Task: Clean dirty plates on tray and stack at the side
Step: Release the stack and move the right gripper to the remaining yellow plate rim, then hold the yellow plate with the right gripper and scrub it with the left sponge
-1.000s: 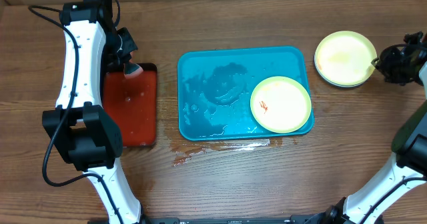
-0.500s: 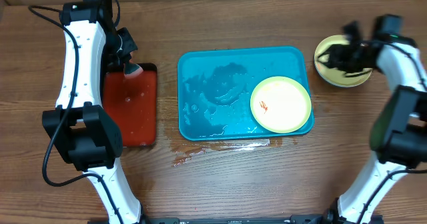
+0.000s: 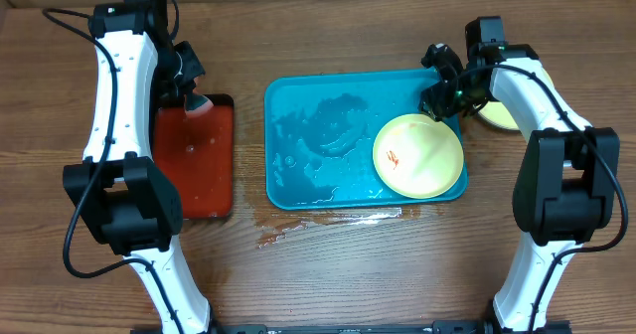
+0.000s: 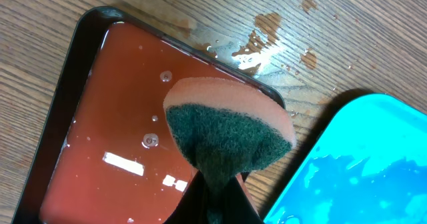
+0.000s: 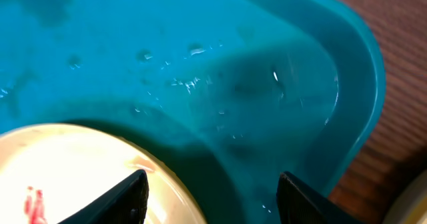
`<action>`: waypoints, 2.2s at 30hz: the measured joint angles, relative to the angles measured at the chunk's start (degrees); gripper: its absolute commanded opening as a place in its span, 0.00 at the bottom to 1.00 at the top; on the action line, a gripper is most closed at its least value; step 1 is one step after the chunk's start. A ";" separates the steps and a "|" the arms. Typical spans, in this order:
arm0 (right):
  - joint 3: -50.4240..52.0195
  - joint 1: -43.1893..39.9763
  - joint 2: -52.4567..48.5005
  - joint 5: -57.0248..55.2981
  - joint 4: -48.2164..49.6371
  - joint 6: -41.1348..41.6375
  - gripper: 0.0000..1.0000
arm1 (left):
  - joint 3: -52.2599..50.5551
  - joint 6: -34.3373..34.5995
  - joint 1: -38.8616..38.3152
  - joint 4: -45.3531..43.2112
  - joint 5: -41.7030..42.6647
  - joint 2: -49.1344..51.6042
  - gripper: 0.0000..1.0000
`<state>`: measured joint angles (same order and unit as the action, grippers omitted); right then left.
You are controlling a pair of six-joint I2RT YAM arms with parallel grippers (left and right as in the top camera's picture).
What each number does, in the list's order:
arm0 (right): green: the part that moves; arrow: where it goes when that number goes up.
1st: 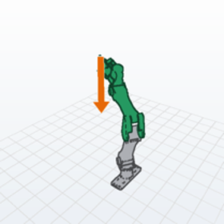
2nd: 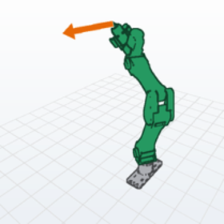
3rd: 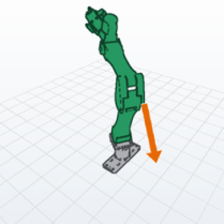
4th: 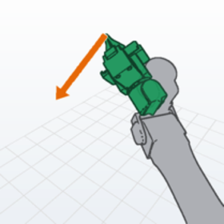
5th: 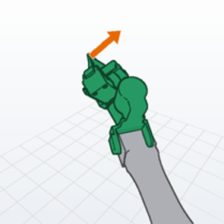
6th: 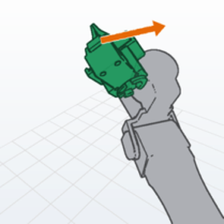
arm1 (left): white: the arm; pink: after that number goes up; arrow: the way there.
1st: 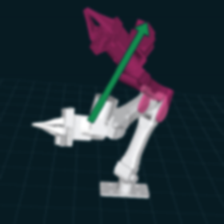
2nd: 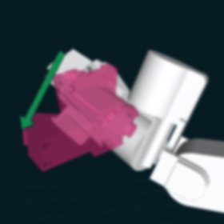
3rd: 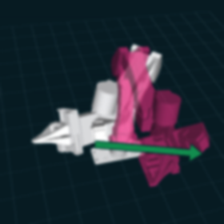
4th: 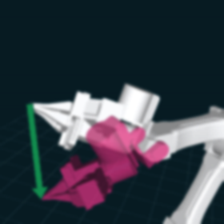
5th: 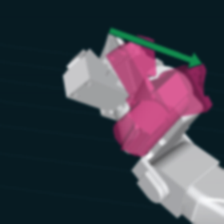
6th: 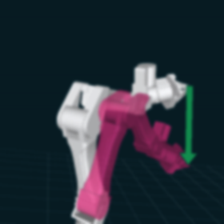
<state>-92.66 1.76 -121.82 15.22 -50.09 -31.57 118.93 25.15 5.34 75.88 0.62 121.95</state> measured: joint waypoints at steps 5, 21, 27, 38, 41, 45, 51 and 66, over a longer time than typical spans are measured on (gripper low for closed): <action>2.69 -0.02 0.00 -1.57 -3.96 -0.66 0.60 | 0.00 0.00 0.00 -0.02 0.00 0.00 0.04; 3.17 0.00 0.00 -3.63 -15.96 6.36 0.33 | 0.00 0.00 0.00 -0.66 0.00 0.00 0.04; 3.98 0.00 0.00 -3.67 -17.57 15.34 0.33 | 0.00 0.00 0.00 -0.63 0.00 0.00 0.04; 7.82 -0.02 0.94 -2.69 -16.33 24.46 0.15 | 0.00 0.00 0.00 -0.66 0.00 0.00 0.04; 8.26 -0.07 0.92 1.16 -13.07 25.27 0.04 | 0.00 0.00 0.00 -0.66 0.04 0.00 0.04; 8.74 -0.09 0.90 8.02 -6.71 28.11 0.04 | 0.00 0.00 -0.13 -0.68 0.24 0.00 0.04; 8.79 1.36 0.90 11.65 0.33 32.68 0.04 | 0.00 0.00 -1.38 -0.68 0.26 0.00 0.04; 8.79 11.47 0.90 4.00 4.22 38.47 0.20 | 0.00 -2.84 -13.00 -3.50 4.52 0.00 0.04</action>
<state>-83.88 13.23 -120.92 19.22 -45.87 6.90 118.93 22.31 -7.66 72.38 5.15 121.95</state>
